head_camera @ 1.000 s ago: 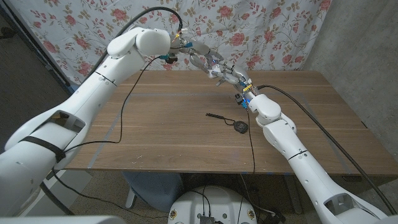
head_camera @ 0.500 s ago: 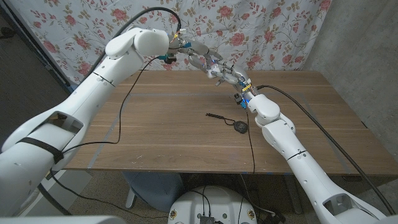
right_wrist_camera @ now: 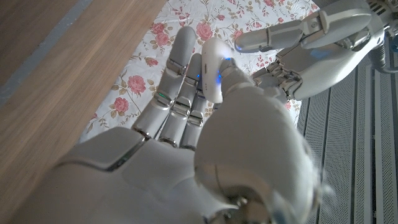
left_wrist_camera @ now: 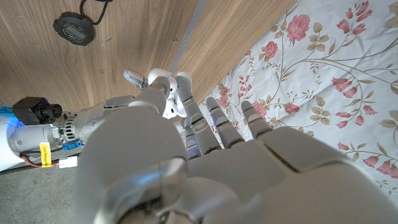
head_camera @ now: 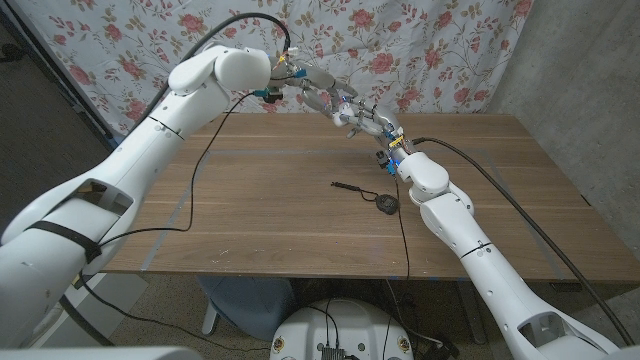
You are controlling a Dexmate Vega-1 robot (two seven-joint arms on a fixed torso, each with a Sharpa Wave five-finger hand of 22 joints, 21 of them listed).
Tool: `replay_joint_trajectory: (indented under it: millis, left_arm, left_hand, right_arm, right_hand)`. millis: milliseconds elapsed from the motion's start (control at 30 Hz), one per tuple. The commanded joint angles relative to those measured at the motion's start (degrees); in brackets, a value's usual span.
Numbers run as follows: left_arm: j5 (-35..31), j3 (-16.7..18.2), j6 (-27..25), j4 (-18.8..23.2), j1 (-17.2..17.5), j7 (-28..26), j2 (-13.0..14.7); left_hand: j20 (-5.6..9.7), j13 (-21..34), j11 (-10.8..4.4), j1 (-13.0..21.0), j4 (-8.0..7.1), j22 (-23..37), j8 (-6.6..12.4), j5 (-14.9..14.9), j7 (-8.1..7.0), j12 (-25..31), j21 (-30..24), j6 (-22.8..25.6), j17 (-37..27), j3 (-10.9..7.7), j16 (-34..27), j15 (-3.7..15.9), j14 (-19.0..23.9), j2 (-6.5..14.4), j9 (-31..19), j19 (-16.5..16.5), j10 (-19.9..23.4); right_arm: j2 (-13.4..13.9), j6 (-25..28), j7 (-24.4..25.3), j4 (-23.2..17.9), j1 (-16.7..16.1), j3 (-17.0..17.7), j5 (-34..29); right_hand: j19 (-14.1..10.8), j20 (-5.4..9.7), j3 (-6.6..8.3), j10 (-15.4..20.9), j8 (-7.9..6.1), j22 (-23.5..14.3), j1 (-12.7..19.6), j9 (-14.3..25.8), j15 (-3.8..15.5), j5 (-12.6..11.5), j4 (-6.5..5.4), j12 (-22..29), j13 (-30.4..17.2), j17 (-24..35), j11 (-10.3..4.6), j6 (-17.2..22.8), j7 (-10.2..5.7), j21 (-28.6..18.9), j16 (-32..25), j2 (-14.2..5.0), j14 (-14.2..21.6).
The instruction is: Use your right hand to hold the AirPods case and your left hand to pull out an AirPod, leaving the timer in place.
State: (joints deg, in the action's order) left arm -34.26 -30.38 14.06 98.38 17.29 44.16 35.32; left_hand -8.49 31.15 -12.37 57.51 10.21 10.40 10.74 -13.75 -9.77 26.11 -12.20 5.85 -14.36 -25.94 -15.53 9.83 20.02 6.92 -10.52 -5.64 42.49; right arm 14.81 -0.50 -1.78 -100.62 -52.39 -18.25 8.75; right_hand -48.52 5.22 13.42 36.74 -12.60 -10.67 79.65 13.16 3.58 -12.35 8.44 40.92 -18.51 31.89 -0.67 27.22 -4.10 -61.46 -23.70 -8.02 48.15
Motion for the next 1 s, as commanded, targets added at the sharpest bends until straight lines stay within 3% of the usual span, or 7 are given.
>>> replay_joint_trajectory:
  millis: [33, 367, 600, 800, 1000]
  left_arm:
    - [-0.6, -0.3, -0.2, 0.4, 0.3, 0.0, 0.0]
    - [-1.7, -0.9, 0.1, 1.0, 0.7, -0.9, 0.0]
    - [-1.8, -0.6, -0.4, 1.7, 1.4, -1.7, 0.1]
    - [-2.7, -0.5, -0.5, 2.4, 2.0, -3.1, 0.4]
    - [-3.5, -0.7, -0.7, 2.7, 2.4, -4.2, 0.4]
  left_hand:
    - [-0.34, 1.1, 0.05, 0.5, -0.19, 0.0, -0.32, 0.3, -0.25, 0.5, 0.4, -1.0, -0.5, 0.97, 0.2, -0.27, -1.8, -0.6, -0.2, 0.2, -2.2]
    - [-0.33, 2.4, -0.12, -1.4, -1.06, 0.1, -0.30, 1.2, -0.42, 0.7, 0.5, -1.9, -0.7, 3.15, 0.8, -0.89, -3.1, -2.9, -0.2, 0.4, -5.6]
    - [-0.49, 2.8, -0.14, -0.6, -0.87, 0.1, -0.05, 1.3, -0.10, 1.3, 0.3, -1.5, -0.8, 2.89, 0.5, -0.44, -2.3, -2.0, -0.2, 0.1, -5.5]
    - [-0.45, 3.7, -0.18, 1.9, -0.23, 0.1, 0.18, 0.9, 0.43, 2.7, 0.1, -1.0, -1.0, 1.98, 0.2, -0.09, -1.5, -0.1, -0.2, -0.6, -4.5]
    - [-0.46, 4.2, -0.19, 2.6, -0.16, 0.1, 0.37, 0.8, 0.54, 3.3, 0.0, -0.4, -1.1, 1.94, 0.0, 0.02, -1.1, 0.1, -0.2, -0.9, -4.2]
  right_arm:
    - [-0.2, 0.0, 0.4, -0.4, -0.5, 0.6, 0.4]
    - [0.0, 0.0, 0.5, -1.6, -1.3, 1.1, 0.8]
    - [0.4, -0.2, 0.1, -2.0, -1.5, 1.2, 0.9]
    - [0.4, -0.5, -0.1, -2.2, -1.6, 1.4, 1.2]
    - [0.5, -0.5, -0.2, -2.4, -1.7, 1.4, 1.3]
  right_hand:
    - [5.9, 6.30, 0.01, 7.4, 0.23, 0.0, 0.7, 0.1, 9.89, -0.5, 0.35, 0.3, -2.5, 0.2, -7.19, 0.2, 0.06, -0.4, 0.2, -0.04, 3.0]
    - [6.1, 6.27, 0.01, 7.5, 0.21, 0.0, 0.7, 0.1, 9.88, -0.5, 0.33, 0.2, -2.5, 0.3, -7.11, 0.3, 0.07, -0.8, 0.2, -0.03, 3.1]
    - [6.3, 6.26, 0.01, 7.6, 0.23, 0.0, 0.7, 0.1, 9.87, -0.5, 0.33, 0.1, -2.5, 0.3, -7.13, 0.4, 0.09, -1.1, 0.3, -0.02, 3.1]
    - [6.4, 6.25, 0.02, 7.6, 0.25, 0.1, 0.7, 0.1, 9.88, -0.5, 0.34, 0.1, -2.5, 0.4, -7.21, 0.4, 0.09, -1.3, 0.3, 0.00, 3.1]
    - [6.5, 6.24, 0.01, 7.6, 0.28, 0.1, 0.8, 0.1, 9.88, -0.5, 0.34, 0.0, -2.7, 0.4, -7.13, 0.4, 0.08, -1.5, 0.3, 0.03, 3.1]
